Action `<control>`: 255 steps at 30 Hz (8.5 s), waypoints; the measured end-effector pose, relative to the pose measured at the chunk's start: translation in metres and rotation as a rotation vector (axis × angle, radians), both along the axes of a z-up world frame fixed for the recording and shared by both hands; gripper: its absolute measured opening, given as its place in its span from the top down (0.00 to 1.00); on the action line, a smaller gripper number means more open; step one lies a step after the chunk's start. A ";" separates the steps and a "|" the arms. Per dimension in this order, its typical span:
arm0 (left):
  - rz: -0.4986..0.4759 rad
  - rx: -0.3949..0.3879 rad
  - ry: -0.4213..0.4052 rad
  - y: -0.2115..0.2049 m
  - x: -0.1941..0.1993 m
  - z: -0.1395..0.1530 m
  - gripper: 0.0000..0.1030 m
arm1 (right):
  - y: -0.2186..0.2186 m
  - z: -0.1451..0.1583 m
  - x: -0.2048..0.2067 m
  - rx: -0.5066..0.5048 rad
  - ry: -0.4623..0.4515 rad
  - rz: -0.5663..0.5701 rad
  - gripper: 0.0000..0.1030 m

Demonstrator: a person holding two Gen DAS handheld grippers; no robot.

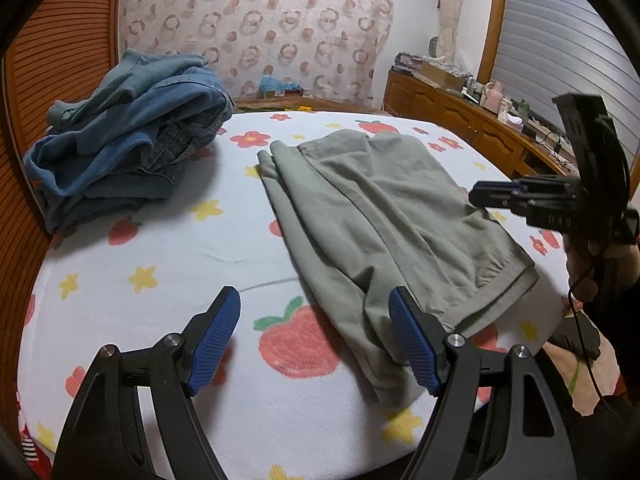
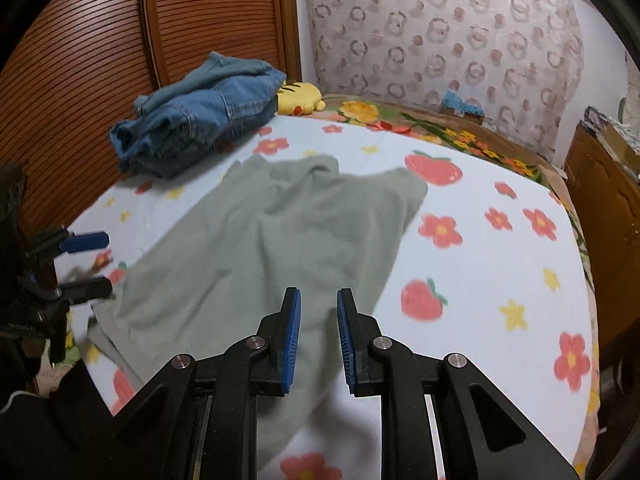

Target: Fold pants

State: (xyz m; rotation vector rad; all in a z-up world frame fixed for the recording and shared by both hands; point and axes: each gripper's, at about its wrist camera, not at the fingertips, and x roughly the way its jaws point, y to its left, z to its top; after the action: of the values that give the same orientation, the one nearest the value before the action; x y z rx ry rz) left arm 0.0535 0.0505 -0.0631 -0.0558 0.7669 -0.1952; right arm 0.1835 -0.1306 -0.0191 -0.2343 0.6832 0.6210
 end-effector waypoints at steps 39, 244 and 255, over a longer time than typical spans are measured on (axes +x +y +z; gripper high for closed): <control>-0.134 -0.024 0.046 -0.040 -0.019 -0.008 0.82 | -0.043 -0.023 -0.046 0.058 0.045 -0.060 0.73; -0.080 0.101 0.036 -0.026 0.007 -0.004 0.23 | -0.034 -0.001 -0.083 0.117 -0.023 -0.062 0.58; -0.074 0.063 0.051 -0.021 -0.015 -0.005 0.28 | -0.039 -0.003 -0.092 0.105 0.006 -0.085 0.58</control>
State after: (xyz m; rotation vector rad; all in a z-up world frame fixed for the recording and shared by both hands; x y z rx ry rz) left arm 0.0382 0.0300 -0.0682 0.0277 0.8265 -0.2401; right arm 0.0913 -0.1701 -0.0226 -0.1055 0.6609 0.5749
